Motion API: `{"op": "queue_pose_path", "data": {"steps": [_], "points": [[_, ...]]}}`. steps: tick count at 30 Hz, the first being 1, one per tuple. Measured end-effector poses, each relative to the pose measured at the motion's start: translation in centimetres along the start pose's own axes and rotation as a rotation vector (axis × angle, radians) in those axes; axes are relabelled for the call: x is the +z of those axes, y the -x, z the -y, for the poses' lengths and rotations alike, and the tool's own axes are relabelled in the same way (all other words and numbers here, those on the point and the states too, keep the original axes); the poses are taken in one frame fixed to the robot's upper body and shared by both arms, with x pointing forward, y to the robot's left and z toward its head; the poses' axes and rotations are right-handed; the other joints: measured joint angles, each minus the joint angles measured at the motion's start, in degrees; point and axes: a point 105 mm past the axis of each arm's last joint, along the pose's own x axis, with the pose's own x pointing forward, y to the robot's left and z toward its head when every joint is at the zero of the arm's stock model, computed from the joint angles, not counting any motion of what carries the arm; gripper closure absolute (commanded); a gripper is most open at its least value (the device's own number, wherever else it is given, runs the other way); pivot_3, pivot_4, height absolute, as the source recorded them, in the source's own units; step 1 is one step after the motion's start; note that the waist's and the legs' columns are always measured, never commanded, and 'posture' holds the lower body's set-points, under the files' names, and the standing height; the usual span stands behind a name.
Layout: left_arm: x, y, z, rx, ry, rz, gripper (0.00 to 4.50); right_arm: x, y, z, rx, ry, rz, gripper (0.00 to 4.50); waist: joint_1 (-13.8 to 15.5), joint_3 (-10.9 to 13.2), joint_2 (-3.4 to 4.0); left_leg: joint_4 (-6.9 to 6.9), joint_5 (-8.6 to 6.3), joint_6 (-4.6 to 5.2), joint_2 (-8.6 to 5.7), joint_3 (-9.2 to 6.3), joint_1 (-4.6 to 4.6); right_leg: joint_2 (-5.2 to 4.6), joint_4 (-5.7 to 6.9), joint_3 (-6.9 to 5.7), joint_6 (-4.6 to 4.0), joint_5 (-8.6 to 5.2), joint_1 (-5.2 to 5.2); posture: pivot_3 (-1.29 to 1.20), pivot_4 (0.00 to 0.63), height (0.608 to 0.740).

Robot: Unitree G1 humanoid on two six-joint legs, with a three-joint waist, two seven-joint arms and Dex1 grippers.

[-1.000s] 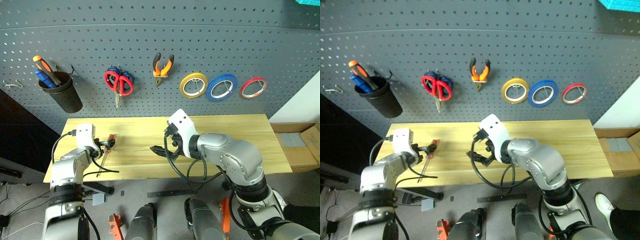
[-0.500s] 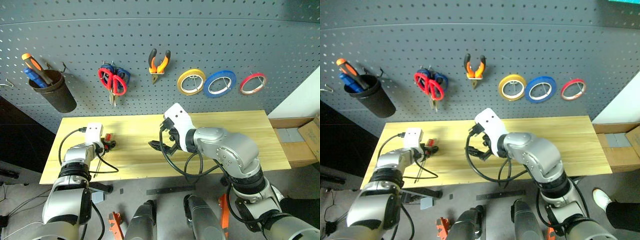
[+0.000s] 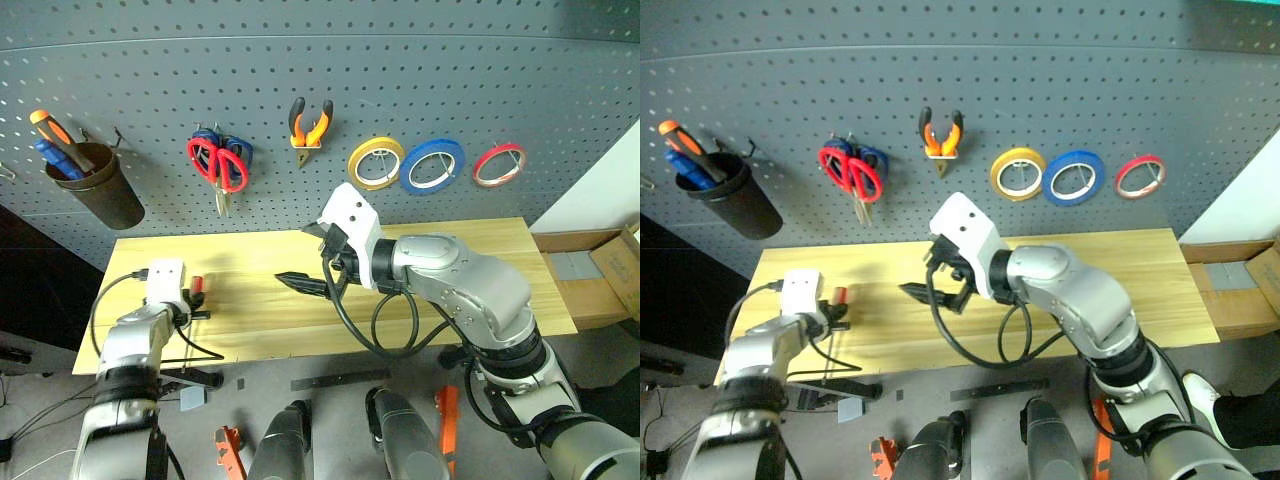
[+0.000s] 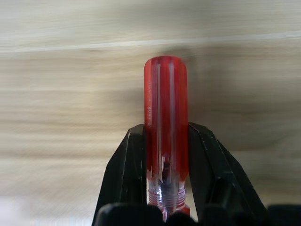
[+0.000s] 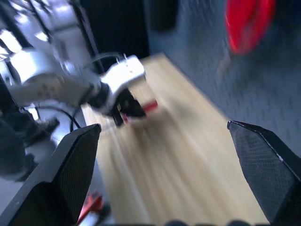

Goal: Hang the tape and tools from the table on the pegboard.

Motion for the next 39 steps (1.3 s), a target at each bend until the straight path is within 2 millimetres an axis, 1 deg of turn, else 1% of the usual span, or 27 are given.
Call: {"op": "queue_pose_path", "data": {"steps": [3, 4, 6, 7, 9, 11, 15, 16, 18, 19, 23, 26, 28, 30, 32, 34, 37, 39], "points": [[2.1, 1.8, 0.5, 0.015, -0.001, 0.131, 3.65, 0.5, -0.1, -0.5, 0.051, 0.025, 0.039, 0.00, 0.91, -0.03, -0.05, 0.08, 0.00, 0.00, -0.03, 0.03, 0.00, -0.01, -0.02, 0.03, -0.01, 0.01, 0.04, -0.08, 0.203, 0.740], [3.1, 2.7, 0.8, 0.017, -0.002, 0.192, 3.65, 0.7, -0.1, -0.6, 0.074, 0.027, 0.053, 0.00, 1.17, -0.06, -0.08, 0.09, 0.00, 0.00, -0.03, 0.03, 0.00, -0.01, -0.03, 0.03, -0.02, 0.02, 0.05, -0.07, 0.198, 0.740], [5.1, 4.2, 1.3, 0.005, -0.019, 0.297, 3.65, 0.9, 0.0, -0.6, 0.099, 0.031, 0.072, 0.00, 1.40, -0.08, -0.12, 0.09, 0.01, -0.01, -0.03, 0.02, 0.01, 0.00, -0.02, 0.02, -0.03, 0.02, 0.05, -0.04, 0.178, 0.740], [5.7, 4.6, 1.5, 0.000, -0.019, 0.330, 3.65, 1.0, 0.0, -0.5, 0.102, 0.033, 0.075, 0.00, 1.57, -0.11, -0.12, 0.09, 0.01, -0.01, -0.03, 0.02, 0.01, 0.01, -0.02, 0.01, -0.04, 0.03, 0.06, -0.04, 0.174, 0.740], [7.8, 5.9, 2.2, -0.025, -0.018, 0.427, 3.65, 1.3, 0.0, 0.1, 0.099, 0.042, 0.087, 0.00, 2.25, -0.24, -0.17, 0.11, 0.02, -0.02, -0.03, 0.02, 0.01, 0.03, -0.01, -0.01, -0.06, 0.04, 0.07, -0.01, 0.162, 0.740], [9.7, 6.9, 3.1, -0.063, 0.008, 0.512, 3.65, 1.6, 0.1, 0.7, 0.089, 0.046, 0.098, 0.00, 2.90, -0.44, -0.27, 0.13, 0.02, -0.02, -0.03, 0.06, 0.02, 0.05, -0.01, -0.02, -0.06, 0.04, 0.09, 0.01, 0.145, 0.740], [14.0, 8.1, 3.4, -0.097, 0.046, 0.649, 3.65, 1.7, -0.3, 1.7, 0.090, 0.049, 0.097, 0.00, 3.48, -0.83, -0.55, 0.17, 0.05, -0.07, -0.02, 0.20, 0.01, 0.12, 0.02, -0.05, -0.13, 0.10, 0.09, 0.02, 0.130, 0.740], [15.7, 8.8, 3.4, -0.103, 0.037, 0.702, 3.65, 1.7, -0.4, 2.0, 0.084, 0.053, 0.097, 0.00, 3.72, -0.94, -0.67, 0.18, 0.06, -0.10, -0.01, 0.23, 0.00, 0.14, 0.02, -0.07, -0.16, 0.11, 0.09, 0.02, 0.128, 0.740], [18.3, 9.9, 3.1, -0.100, 0.032, 0.784, 3.65, 1.8, -0.5, 2.3, 0.082, 0.058, 0.096, 0.00, 3.91, -1.15, -0.71, 0.18, 0.15, -0.24, -0.03, 0.32, 0.02, 0.15, 0.04, -0.04, -0.16, 0.12, 0.09, 0.02, 0.122, 0.740], [20.0, 10.4, 2.6, -0.099, 0.043, 0.832, 3.65, 2.0, -0.6, 2.5, 0.083, 0.064, 0.099, 0.00, 4.08, -1.18, -0.75, 0.19, 0.17, -0.27, -0.03, 0.34, 0.01, 0.16, 0.03, -0.05, -0.17, 0.14, 0.08, 0.01, 0.121, 0.740], [25.3, 12.3, 0.9, -0.088, 0.072, 0.982, 3.65, 2.4, -1.0, 2.8, 0.081, 0.077, 0.113, 0.00, 4.22, -1.63, -0.96, 0.19, 0.18, -0.29, -0.07, 0.34, 0.01, 0.19, 0.03, -0.07, -0.17, 0.15, 0.09, 0.00, 0.119, 0.740], [27.9, 13.0, -0.3, -0.081, 0.079, 1.044, 3.65, 2.7, -1.1, 3.0, 0.070, 0.089, 0.116, 0.00, 4.19, -1.80, -1.06, 0.20, 0.18, -0.30, -0.10, 0.39, 0.01, 0.20, 0.04, -0.04, -0.16, 0.16, 0.07, -0.02, 0.116, 0.740], [29.6, 13.2, -1.6, -0.064, 0.093, 1.070, 3.65, 2.8, -1.2, 3.1, 0.058, 0.094, 0.116, 0.00, 4.12, -1.92, -1.15, 0.20, 0.18, -0.30, -0.07, 0.40, 0.02, 0.19, 0.05, -0.04, -0.17, 0.18, 0.06, -0.02, 0.115, 0.740], [30.3, 13.4, -2.4, -0.046, 0.100, 1.087, 3.65, 2.7, -1.2, 3.2, 0.050, 0.097, 0.113, 0.00, 4.08, -2.05, -1.13, 0.20, 0.18, -0.30, -0.08, 0.42, 0.02, 0.19, 0.07, -0.02, -0.18, 0.18, 0.05, -0.03, 0.114, 0.740], [30.5, 12.9, -3.4, -0.022, 0.098, 1.089, 3.65, 2.7, -1.2, 3.2, 0.046, 0.098, 0.112, 0.00, 4.05, -2.20, -1.11, 0.20, 0.18, -0.30, -0.07, 0.43, 0.03, 0.19, 0.08, -0.01, -0.18, 0.19, 0.05, -0.03, 0.112, 0.740], [30.0, 12.0, -4.2, 0.012, 0.086, 1.071, 3.65, 2.7, -1.2, 3.3, 0.043, 0.099, 0.110, 0.00, 4.02, -2.39, -1.11, 0.21, 0.19, -0.31, -0.07, 0.43, 0.04, 0.19, 0.10, -0.01, -0.19, 0.19, 0.04, -0.02, 0.108, 0.740], [29.1, 10.1, -4.4, 0.026, 0.071, 1.042, 3.65, 2.8, -1.2, 3.2, 0.047, 0.100, 0.115, 0.00, 4.08, -2.68, -1.14, 0.24, 0.19, -0.30, -0.08, 0.40, 0.03, 0.19, 0.12, -0.02, -0.19, 0.22, 0.05, -0.02, 0.104, 0.740], [28.4, 8.8, -4.1, 0.029, 0.068, 1.023, 3.65, 2.9, -1.3, 3.1, 0.051, 0.102, 0.122, 0.00, 4.10, -3.04, -1.19, 0.25, 0.19, -0.30, -0.08, 0.40, 0.03, 0.19, 0.12, -0.02, -0.18, 0.24, 0.05, -0.02, 0.103, 0.740]]}}
